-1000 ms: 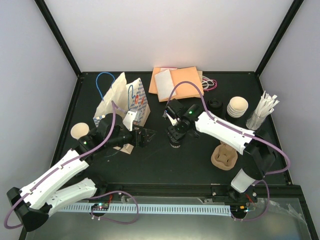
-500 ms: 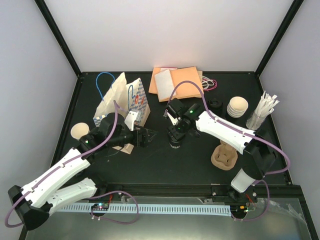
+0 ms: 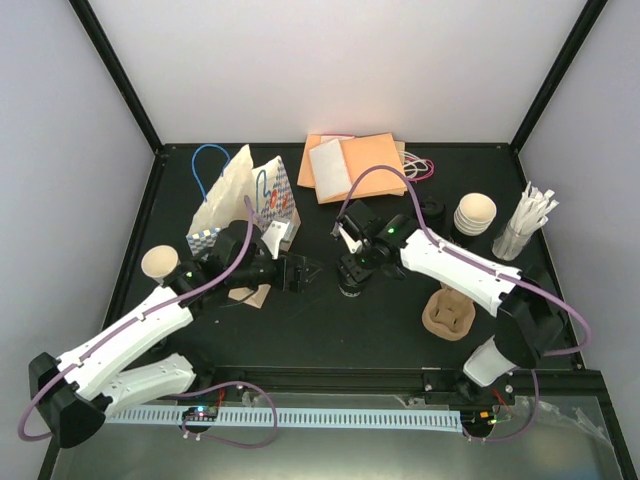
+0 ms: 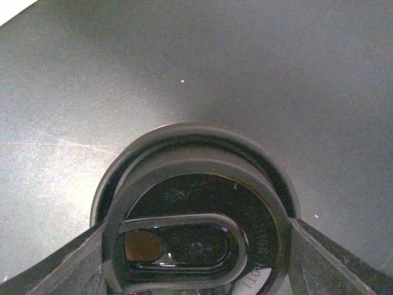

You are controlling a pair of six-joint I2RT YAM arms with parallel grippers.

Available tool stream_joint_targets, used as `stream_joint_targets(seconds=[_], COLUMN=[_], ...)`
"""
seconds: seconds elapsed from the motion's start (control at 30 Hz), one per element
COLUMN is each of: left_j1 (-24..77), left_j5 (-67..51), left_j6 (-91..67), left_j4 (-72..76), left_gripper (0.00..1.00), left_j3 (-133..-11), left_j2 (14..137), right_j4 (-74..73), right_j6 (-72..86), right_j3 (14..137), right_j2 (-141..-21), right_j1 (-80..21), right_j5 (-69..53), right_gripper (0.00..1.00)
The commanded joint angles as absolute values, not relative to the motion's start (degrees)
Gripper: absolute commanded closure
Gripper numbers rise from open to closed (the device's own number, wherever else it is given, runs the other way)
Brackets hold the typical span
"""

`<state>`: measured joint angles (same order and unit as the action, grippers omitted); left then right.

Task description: Pack the takeout coffee

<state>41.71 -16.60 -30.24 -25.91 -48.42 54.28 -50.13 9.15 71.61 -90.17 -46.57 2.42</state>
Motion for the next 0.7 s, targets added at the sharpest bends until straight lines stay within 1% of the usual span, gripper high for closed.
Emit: stream_joint_targets(seconds=[0.0,0.27,0.4,0.67], left_j1=[41.8,41.8,41.7,41.7], left_j5=[-19.4,-20.4,-21.1,-21.0], left_j6=[-31.2,-32.3,-32.6,-33.8], left_j4=[-22.8,-21.0,-19.6,-18.9], left_gripper=[0.02,0.04,0.06,0.13], left_j3=[-51.1,-52.9,-53.5,-52.8], left_j2=[56.6,61.4,63.1,64.8], right_j4=[-56.7,-59.9,-60.4,-57.8], right_j6=[10.1,9.3,8.9,12.0], right_j3=[68.3,68.3,68.1,64.3], right_j2=[-89.6,-86.6,-87.4,-85.8], right_j1=[-46.5,-46.6,-46.9,-47.8], right_j5=[-1.3,-1.4,-2.3,-0.3], right_gripper=[0.31,0.32,0.34,0.34])
